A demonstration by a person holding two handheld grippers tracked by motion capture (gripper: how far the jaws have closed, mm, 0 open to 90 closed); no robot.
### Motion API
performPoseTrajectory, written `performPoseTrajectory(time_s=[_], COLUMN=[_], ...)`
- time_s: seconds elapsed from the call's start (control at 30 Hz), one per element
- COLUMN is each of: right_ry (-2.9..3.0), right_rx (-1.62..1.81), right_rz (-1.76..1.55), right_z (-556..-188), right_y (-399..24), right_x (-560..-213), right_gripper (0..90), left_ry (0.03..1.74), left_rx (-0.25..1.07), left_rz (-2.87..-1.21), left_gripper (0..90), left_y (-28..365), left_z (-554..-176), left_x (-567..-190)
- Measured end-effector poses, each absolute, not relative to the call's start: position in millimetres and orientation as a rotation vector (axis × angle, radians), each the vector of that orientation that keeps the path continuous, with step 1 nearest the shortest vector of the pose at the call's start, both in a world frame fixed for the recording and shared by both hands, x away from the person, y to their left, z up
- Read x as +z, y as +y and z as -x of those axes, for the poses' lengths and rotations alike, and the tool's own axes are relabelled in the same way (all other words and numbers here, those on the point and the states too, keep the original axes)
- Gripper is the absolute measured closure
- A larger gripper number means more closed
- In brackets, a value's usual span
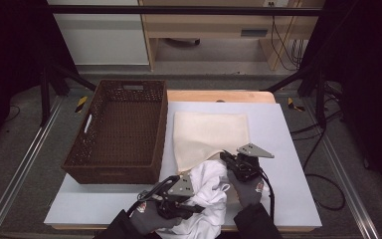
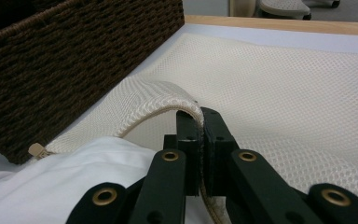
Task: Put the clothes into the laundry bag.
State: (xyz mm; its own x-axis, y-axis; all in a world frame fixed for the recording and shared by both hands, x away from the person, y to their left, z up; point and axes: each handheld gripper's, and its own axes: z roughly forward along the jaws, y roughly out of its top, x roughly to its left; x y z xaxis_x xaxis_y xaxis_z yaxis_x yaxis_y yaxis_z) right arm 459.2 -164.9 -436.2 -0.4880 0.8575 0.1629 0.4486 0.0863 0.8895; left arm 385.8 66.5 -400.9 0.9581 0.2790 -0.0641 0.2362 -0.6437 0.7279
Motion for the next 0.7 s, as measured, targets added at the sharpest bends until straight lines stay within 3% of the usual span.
performPoseTrajectory(time_s=[0.2, 0.37, 0.43, 0.57, 0.7], right_ry=[1.979, 1.985, 1.983, 1.980, 1.962], right_rx=[1.381, 1.356, 1.358, 1.366, 1.383], right_rz=[-1.281, -1.279, -1.280, -1.279, -1.290], right_z=[-457, -456, -456, -456, -455], right_y=[-162, -161, -162, -161, -164], right_x=[-436, -438, -438, -438, -436], right_gripper=[87.4, 87.4, 87.4, 87.5, 87.7], left_ry=[0.409, 0.448, 0.452, 0.437, 0.414], left_rx=[0.075, 0.068, 0.070, 0.110, 0.148], left_rz=[-2.300, -2.237, -2.199, -2.180, -2.194], left_gripper=[63.5, 51.4, 53.9, 68.5, 69.8], left_y=[50, 44, 46, 43, 34], left_z=[-394, -397, -396, -393, -395], left_x=[-410, -415, -412, -405, -399])
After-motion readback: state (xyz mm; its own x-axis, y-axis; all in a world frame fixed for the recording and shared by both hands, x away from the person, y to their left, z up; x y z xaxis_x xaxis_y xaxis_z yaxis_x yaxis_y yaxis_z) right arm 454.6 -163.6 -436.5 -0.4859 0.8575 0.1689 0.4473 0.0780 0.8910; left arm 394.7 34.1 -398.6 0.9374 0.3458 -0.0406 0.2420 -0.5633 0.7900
